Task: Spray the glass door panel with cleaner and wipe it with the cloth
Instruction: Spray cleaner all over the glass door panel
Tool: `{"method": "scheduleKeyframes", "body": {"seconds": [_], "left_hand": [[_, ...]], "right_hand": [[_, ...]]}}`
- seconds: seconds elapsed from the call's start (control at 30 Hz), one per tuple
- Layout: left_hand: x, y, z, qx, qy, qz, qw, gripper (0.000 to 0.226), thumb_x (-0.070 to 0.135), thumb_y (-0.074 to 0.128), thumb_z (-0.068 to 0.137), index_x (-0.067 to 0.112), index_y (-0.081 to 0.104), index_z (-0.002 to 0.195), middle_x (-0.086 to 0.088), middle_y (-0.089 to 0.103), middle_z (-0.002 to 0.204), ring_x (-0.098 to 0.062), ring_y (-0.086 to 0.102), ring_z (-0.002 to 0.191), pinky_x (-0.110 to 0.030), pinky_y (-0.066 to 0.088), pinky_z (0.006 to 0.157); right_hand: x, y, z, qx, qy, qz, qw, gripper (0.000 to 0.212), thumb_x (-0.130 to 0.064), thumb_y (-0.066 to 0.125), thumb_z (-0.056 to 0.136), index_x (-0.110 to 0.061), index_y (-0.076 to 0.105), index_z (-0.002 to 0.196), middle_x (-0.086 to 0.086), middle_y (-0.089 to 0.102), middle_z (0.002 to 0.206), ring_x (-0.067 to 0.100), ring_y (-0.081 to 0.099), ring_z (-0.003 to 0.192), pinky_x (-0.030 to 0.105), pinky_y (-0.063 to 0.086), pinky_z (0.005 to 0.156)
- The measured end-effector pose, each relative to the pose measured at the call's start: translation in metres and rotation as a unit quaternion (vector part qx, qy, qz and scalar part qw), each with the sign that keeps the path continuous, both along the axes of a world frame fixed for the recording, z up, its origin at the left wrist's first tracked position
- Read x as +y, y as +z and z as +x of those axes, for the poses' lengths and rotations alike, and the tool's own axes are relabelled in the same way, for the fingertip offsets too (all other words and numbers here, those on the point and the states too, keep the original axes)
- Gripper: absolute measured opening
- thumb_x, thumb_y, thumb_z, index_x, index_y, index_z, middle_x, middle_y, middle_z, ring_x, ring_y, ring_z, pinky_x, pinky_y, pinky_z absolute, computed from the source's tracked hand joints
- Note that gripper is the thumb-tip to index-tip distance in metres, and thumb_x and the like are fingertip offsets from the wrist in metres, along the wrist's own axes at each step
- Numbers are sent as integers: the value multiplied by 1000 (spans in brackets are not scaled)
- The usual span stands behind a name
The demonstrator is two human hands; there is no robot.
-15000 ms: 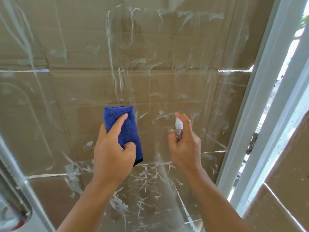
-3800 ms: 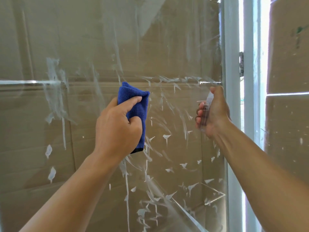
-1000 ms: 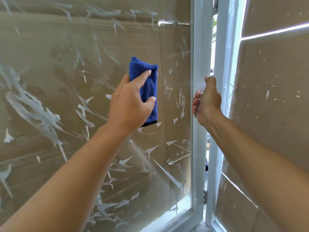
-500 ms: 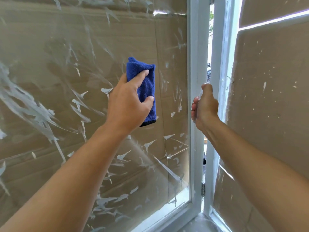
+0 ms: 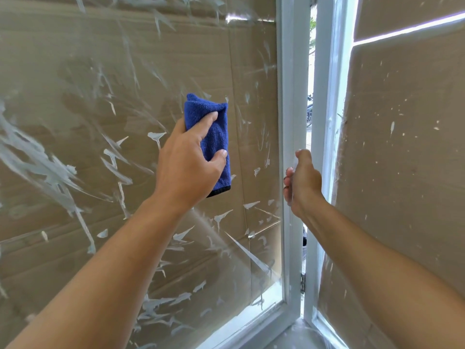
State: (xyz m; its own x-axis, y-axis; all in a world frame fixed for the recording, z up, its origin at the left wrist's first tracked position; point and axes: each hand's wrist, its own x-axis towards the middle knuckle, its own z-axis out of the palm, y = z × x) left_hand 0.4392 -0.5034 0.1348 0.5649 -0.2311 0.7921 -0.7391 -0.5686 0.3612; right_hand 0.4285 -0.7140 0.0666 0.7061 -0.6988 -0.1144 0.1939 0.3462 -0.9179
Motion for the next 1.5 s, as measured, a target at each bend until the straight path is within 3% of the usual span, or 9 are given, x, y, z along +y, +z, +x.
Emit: {"method": "scheduleKeyframes", "body": {"seconds": [0.23,0.43,0.6,0.8,1.13,1.27,1.4,1.5], "left_hand": [[3,-2,-1,5,7,0,1000,62,29,71,86,31,49,144,12,49,127,0,42,100,-16,30,90],[7,-1,-4,6,6,-6,1000,62,30,71,86,32,49,144,8,51,130,-10,50,109,-22,36,94],[11,5,-7,-1,14,-11,1000,62,29,70,87,32,48,144,17,41,118,8,34,89,1,27,74],[15,9,-9,-7,13,-23,1000,61,28,70,87,31,48,144,19,41,121,11,32,92,-15,30,85],[24,5,-9,-9,20,-27,999,61,28,69,87,31,49,144,11,49,130,-2,43,104,-21,33,92],[30,1,-10,3,25,-29,999,61,29,69,87,33,48,144,17,45,125,4,40,99,-17,32,88],[37,-7,-11,15,36,-25,999,61,30,68,88,34,47,145,21,41,121,6,38,99,-1,27,78],[43,-13,-14,20,38,-27,999,61,29,68,88,33,47,144,17,45,127,7,38,101,-9,31,84]], "right_hand": [[6,-1,-7,-40,69,44,996,49,-59,56,88,-20,55,60,-5,51,54,9,45,47,25,37,54],[14,1,-3,-30,-37,-20,999,47,-58,51,84,-18,53,61,-1,48,54,14,43,48,28,37,51],[18,21,-6,-70,8,-42,997,50,-57,50,90,-18,53,58,-3,50,53,12,43,49,26,36,53],[23,47,-9,-56,98,3,994,51,-69,56,83,-23,50,59,-6,47,57,10,43,48,21,38,50],[41,16,-2,-49,6,-64,997,49,-57,52,89,-19,55,58,-3,50,52,14,44,50,27,37,51],[50,13,-10,-84,68,-38,993,50,-57,51,92,-19,56,60,-3,52,54,11,46,48,24,38,50],[60,12,-16,-58,107,-6,993,48,-58,54,90,-20,55,61,-5,51,53,8,45,45,23,38,51],[69,-7,-14,-29,70,-13,997,51,-59,53,91,-21,52,57,-5,49,50,10,43,45,26,37,51]]}}
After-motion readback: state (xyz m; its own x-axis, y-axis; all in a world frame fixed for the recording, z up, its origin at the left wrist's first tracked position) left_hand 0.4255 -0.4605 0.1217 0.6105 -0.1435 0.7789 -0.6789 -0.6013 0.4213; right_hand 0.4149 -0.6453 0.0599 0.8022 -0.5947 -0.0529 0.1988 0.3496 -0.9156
